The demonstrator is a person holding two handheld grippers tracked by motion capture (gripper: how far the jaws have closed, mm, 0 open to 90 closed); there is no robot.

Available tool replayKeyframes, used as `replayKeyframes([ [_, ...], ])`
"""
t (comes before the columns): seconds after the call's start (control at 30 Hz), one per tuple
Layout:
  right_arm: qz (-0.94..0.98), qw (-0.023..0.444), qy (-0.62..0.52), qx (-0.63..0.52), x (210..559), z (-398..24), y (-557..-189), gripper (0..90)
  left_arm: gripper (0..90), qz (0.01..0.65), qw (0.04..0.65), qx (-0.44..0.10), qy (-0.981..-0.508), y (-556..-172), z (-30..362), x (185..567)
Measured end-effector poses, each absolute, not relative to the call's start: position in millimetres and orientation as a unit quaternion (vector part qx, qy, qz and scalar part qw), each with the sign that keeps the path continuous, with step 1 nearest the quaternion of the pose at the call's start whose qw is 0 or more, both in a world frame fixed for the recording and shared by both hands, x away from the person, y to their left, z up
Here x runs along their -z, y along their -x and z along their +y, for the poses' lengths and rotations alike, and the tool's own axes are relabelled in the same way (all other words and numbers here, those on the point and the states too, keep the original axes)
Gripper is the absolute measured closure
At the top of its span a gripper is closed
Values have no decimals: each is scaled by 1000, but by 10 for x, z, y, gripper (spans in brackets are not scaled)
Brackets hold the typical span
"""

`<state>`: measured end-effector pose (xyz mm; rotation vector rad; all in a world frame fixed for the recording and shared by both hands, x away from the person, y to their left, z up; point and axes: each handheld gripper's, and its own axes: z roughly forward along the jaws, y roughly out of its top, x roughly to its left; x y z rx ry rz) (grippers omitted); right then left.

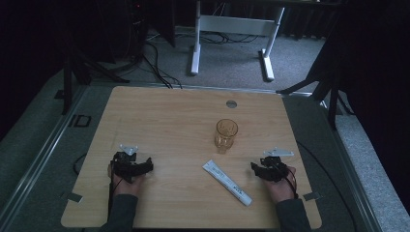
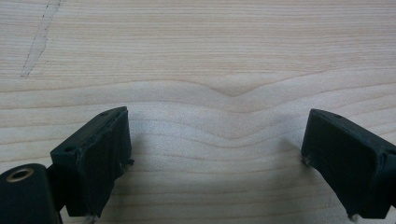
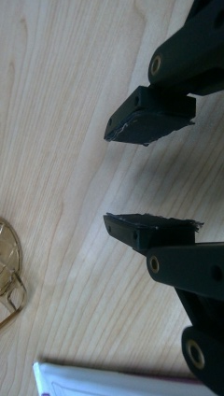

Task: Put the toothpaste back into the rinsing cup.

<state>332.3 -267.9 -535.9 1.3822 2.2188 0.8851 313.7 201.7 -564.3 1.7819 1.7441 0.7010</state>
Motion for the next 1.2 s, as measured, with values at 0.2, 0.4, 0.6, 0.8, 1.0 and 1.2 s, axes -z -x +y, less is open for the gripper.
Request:
replayKeyframes([
  [0.2,797,183,-480,-316,5256,-2626,-3327,503,85,650,272,-261,-660,-3139,2008,5643],
  [0.4,807,180,-467,-313,5136,-2568,-3320,520,85,650,272,-261,-660,-3140,2009,5643],
  [0.6,816,182,-456,-305,5022,-2521,-3315,531,85,650,272,-261,-660,-3140,2008,5643],
  [0.8,824,193,-442,-299,4930,-2500,-3320,533,86,641,274,-258,-669,-3139,1983,5642],
  [1.0,833,194,-427,-294,4855,-2474,-3300,547,86,640,274,-257,-670,-3141,1978,5641],
  [1.2,844,191,-414,-282,4805,-2428,-3302,551,85,640,274,-257,-670,-3142,1976,5641],
])
